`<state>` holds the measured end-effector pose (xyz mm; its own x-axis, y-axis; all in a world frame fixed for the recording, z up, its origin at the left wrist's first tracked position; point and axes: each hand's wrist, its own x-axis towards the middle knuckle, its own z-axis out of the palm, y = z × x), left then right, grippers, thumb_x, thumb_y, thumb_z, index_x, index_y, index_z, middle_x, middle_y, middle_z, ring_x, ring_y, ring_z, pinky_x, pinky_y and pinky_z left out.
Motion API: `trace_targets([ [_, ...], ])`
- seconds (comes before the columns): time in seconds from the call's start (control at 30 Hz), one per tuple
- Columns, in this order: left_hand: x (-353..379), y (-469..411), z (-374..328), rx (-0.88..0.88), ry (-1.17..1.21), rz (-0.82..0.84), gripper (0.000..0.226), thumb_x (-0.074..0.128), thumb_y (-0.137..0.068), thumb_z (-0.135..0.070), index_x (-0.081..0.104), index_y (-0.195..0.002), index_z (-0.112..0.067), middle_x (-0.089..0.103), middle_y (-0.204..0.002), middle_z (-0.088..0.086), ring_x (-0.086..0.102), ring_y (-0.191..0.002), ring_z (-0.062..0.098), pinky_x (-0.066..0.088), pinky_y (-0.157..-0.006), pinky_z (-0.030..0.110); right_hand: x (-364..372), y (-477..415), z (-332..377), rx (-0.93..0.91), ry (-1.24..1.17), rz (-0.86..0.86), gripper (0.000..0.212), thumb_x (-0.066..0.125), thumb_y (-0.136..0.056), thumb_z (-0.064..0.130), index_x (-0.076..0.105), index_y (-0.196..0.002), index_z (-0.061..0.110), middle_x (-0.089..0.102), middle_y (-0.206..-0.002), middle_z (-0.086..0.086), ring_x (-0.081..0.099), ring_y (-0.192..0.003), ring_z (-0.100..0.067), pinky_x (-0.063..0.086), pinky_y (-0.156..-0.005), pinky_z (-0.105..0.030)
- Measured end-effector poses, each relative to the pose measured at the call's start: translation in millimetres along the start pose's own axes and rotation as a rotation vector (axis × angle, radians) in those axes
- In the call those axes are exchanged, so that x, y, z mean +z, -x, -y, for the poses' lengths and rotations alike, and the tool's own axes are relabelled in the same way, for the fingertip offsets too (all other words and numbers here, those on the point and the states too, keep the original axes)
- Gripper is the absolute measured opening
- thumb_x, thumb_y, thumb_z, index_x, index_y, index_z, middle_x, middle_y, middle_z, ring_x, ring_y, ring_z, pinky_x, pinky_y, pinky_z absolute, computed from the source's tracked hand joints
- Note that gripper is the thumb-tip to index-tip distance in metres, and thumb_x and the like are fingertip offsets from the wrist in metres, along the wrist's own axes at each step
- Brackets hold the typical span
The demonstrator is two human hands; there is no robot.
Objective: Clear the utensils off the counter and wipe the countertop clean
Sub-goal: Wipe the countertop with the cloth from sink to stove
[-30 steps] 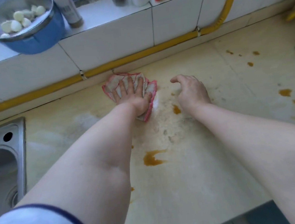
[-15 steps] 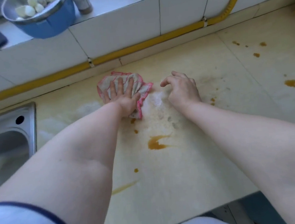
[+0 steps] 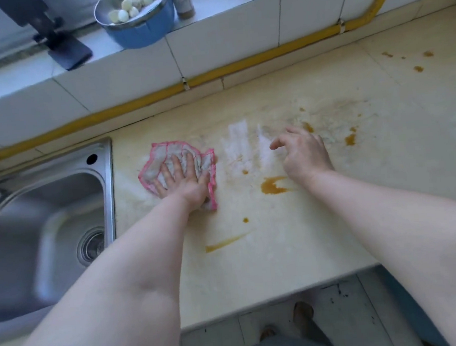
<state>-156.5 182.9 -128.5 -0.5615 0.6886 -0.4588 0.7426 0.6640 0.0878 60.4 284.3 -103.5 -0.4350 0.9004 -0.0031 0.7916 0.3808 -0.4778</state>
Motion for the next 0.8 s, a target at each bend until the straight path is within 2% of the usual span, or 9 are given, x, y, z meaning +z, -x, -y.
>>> trace_targets([
  [0.17, 15, 27, -58, 0.173, -0.068, 0.035, 0.067, 0.011, -0.096, -0.062, -0.020, -0.150, -0.035, -0.028, -0.159, 0.001, -0.026, -0.146, 0.029, -0.019, -0.112, 0.055, -17, 20, -19, 0.090, -0.001, -0.031, 0.046, 0.045, -0.084, -0.003, 0.064, -0.117, 0.022, 0.047, -0.143, -0.009, 0.030, -0.141, -0.016, 0.020, -0.109, -0.028],
  [0.33, 33, 46, -117, 0.306, -0.114, 0.079, 0.070, 0.011, -0.094, -0.065, -0.020, -0.150, -0.035, -0.029, -0.159, 0.001, -0.027, -0.146, 0.030, -0.021, -0.112, 0.056, -37, 30, -34, 0.114, 0.012, -0.043, 0.046, 0.046, -0.081, -0.002, 0.065, -0.117, 0.020, 0.052, -0.138, -0.010, 0.036, -0.138, -0.020, 0.026, -0.107, -0.031],
  [0.47, 46, 61, -153, 0.417, -0.174, 0.104, 0.070, 0.013, -0.094, -0.064, -0.019, -0.150, -0.036, -0.028, -0.159, -0.001, -0.028, -0.145, 0.031, -0.021, -0.112, 0.056, -46, 35, -49, 0.149, 0.030, -0.057, 0.039, 0.053, -0.084, 0.004, 0.065, -0.117, 0.020, 0.050, -0.141, -0.011, 0.032, -0.141, -0.017, 0.025, -0.109, -0.032],
  [0.63, 56, 79, -151, 0.535, -0.259, 0.107, 0.068, 0.014, -0.097, -0.060, -0.019, -0.150, -0.035, -0.028, -0.159, 0.000, -0.029, -0.145, 0.029, -0.021, -0.112, 0.054, -36, 46, -49, 0.145, 0.055, -0.028, 0.029, 0.053, -0.089, 0.011, 0.066, -0.113, 0.021, 0.054, -0.137, -0.010, 0.035, -0.140, -0.017, 0.026, -0.109, -0.034],
  [0.73, 60, 88, -130, 0.505, -0.259, 0.115, 0.069, 0.014, -0.097, -0.060, -0.020, -0.150, -0.033, -0.028, -0.159, 0.002, -0.031, -0.144, 0.027, -0.020, -0.114, 0.055, -29, 52, -33, 0.105, 0.064, -0.048, 0.025, 0.052, -0.090, 0.014, 0.066, -0.108, 0.022, 0.060, -0.126, -0.006, 0.042, -0.131, -0.020, 0.030, -0.104, -0.033],
  [0.8, 62, 95, -110, 0.464, -0.252, 0.109, 0.070, 0.014, -0.096, -0.061, -0.021, -0.150, -0.032, -0.028, -0.159, 0.003, -0.031, -0.144, 0.027, -0.019, -0.114, 0.056, -25, 57, -17, 0.085, 0.056, -0.035, 0.026, 0.054, -0.090, 0.015, 0.066, -0.113, 0.022, 0.056, -0.132, -0.008, 0.038, -0.135, -0.020, 0.028, -0.106, -0.032],
])
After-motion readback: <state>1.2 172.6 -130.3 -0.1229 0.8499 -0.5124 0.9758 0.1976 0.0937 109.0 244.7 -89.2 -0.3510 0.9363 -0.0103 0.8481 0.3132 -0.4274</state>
